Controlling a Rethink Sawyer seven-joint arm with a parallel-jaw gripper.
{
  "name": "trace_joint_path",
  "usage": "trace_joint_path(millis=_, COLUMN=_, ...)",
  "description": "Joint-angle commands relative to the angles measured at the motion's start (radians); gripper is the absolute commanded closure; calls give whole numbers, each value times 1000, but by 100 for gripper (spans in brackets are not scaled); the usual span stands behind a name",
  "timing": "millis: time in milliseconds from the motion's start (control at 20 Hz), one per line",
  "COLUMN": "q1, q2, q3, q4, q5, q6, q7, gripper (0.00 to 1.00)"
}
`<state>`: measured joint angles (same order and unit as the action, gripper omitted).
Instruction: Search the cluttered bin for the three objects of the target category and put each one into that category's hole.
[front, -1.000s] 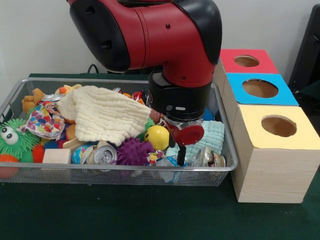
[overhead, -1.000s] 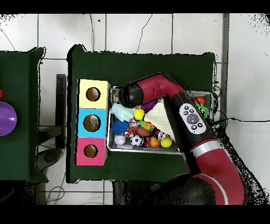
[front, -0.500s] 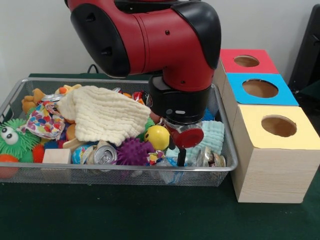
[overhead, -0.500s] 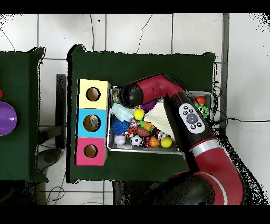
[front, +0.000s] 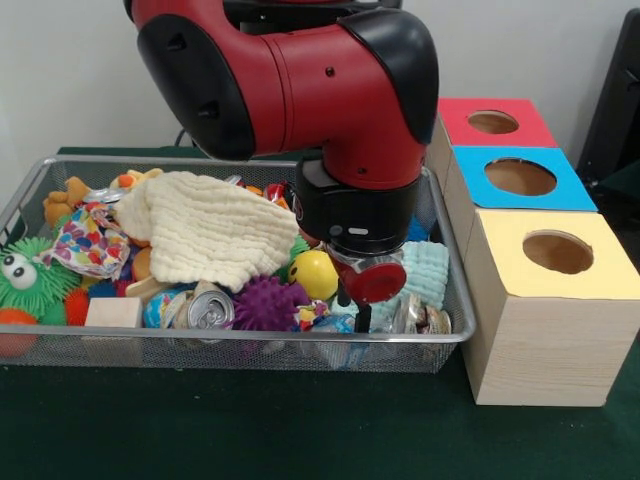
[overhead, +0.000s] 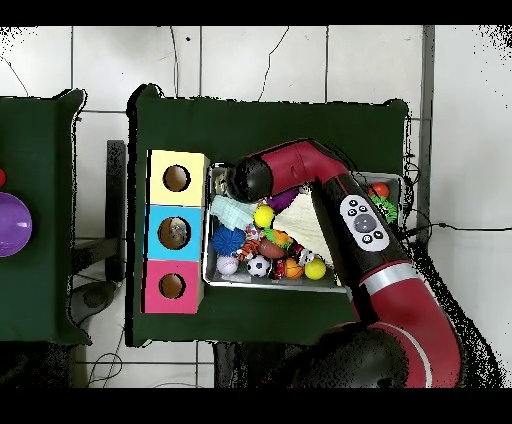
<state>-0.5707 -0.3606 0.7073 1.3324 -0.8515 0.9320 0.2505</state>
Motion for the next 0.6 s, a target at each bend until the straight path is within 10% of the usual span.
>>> trace_joint_path(millis=50, q1=-42, q2=84, q3=41, q4=8, q5=-90, q6=-74, q7=-362, gripper=0)
trace_joint_path(millis=600, q1=-60, q2=136, q3=89, q4=17, q5=-90, q6=-132, q7=-406, gripper=0)
